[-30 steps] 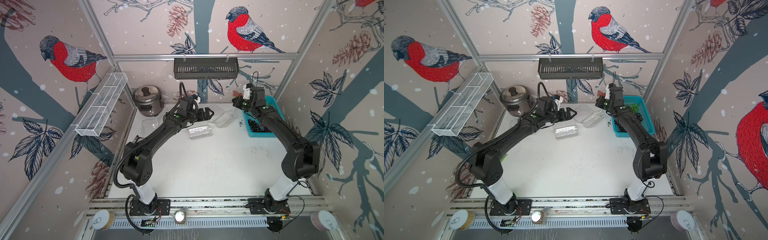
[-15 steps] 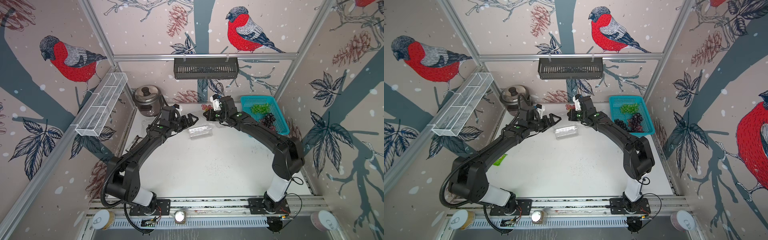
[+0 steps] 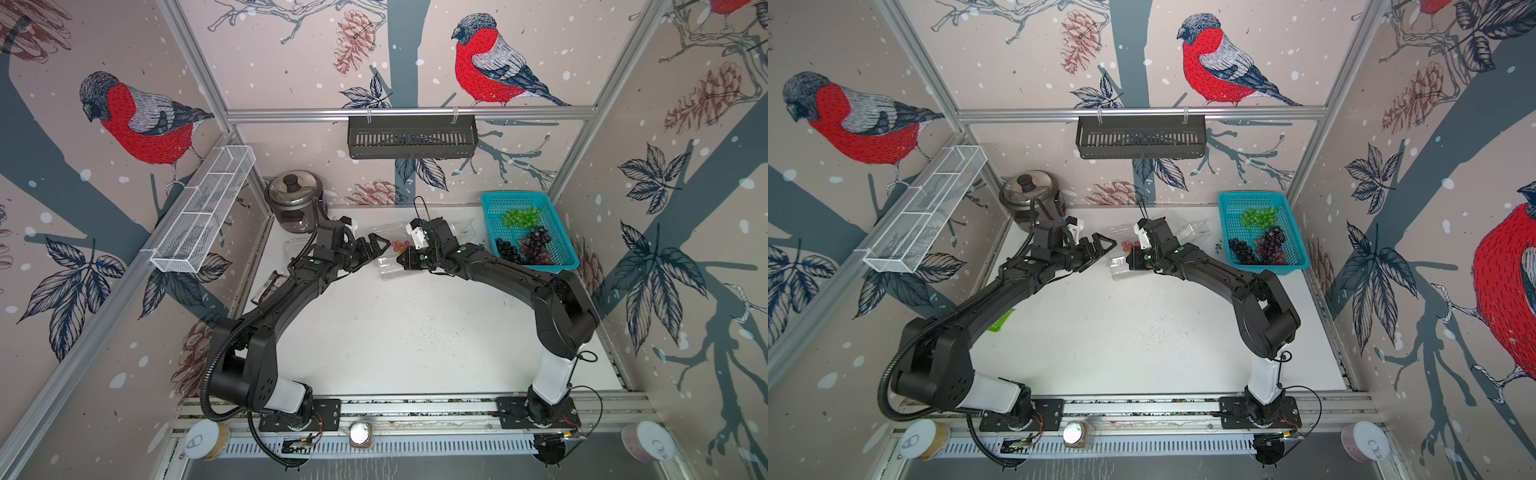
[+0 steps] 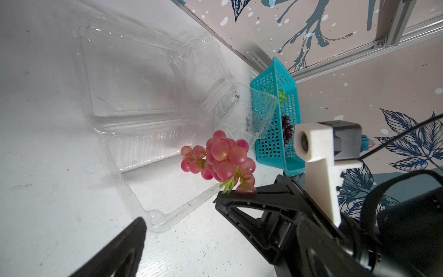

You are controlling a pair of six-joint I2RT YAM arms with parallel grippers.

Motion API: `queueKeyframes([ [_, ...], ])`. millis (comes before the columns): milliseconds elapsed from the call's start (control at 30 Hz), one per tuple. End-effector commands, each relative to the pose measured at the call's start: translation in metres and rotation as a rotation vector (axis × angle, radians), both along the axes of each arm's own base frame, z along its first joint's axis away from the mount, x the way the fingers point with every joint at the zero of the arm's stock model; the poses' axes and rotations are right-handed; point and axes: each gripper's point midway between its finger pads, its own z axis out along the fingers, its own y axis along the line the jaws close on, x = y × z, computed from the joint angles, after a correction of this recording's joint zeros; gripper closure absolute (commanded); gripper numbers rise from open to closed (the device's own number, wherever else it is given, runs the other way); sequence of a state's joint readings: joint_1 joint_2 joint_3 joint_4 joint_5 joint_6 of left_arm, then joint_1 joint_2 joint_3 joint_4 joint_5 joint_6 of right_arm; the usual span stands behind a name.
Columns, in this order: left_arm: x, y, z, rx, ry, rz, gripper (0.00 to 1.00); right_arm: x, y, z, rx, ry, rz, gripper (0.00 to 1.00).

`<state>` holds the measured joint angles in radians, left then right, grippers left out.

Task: Pack grapes into containers
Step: Adjust the packing box at the center of the board.

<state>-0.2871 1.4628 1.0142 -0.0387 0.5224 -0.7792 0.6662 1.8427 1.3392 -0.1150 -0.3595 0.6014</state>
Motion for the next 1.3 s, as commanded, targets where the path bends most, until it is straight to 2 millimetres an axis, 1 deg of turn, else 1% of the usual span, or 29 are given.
queueKeyframes([
  [0,0.004,-0.003,0.004,-0.023,-0.029,-0.004,0.03,-0.003,0.0,0.002,0.036,-0.012,0.0,1.0],
  [133,0.007,-0.002,-0.002,-0.013,-0.02,0.004,0.03,-0.012,-0.009,-0.016,0.02,0.024,-0.009,0.99],
  [367,0.013,0.0,-0.018,0.016,0.002,0.019,0.03,-0.025,-0.02,-0.038,-0.005,0.07,-0.014,1.0],
  [433,0.011,0.002,-0.034,0.033,0.032,0.025,0.03,-0.029,-0.022,-0.044,-0.012,0.084,-0.016,1.0],
  [567,0.016,0.002,-0.045,0.052,0.048,0.034,0.02,-0.035,-0.029,-0.062,-0.043,0.118,-0.02,0.99],
  [667,0.017,0.005,-0.061,0.087,0.078,0.05,0.03,-0.038,-0.034,-0.072,-0.065,0.135,-0.024,0.99],
  [700,0.024,0.005,-0.056,0.09,0.066,0.059,0.03,-0.037,-0.035,-0.074,-0.071,0.137,-0.028,0.99],
  [733,0.027,0.005,-0.056,0.093,0.065,0.064,0.03,-0.036,-0.037,-0.076,-0.08,0.136,-0.031,0.99],
  [867,0.035,0.001,-0.068,0.098,0.087,0.071,0.03,-0.032,-0.041,-0.08,-0.103,0.142,-0.036,0.99],
  [967,0.04,-0.006,-0.071,0.096,0.087,0.066,0.03,-0.029,-0.04,-0.081,-0.119,0.139,-0.031,0.99],
  [1133,0.044,-0.021,-0.074,0.1,0.089,0.042,0.03,-0.03,-0.039,-0.085,-0.14,0.148,-0.016,0.97],
  [1267,0.044,-0.023,-0.075,0.099,0.091,0.04,0.03,-0.032,-0.039,-0.087,-0.154,0.153,-0.012,0.92],
])
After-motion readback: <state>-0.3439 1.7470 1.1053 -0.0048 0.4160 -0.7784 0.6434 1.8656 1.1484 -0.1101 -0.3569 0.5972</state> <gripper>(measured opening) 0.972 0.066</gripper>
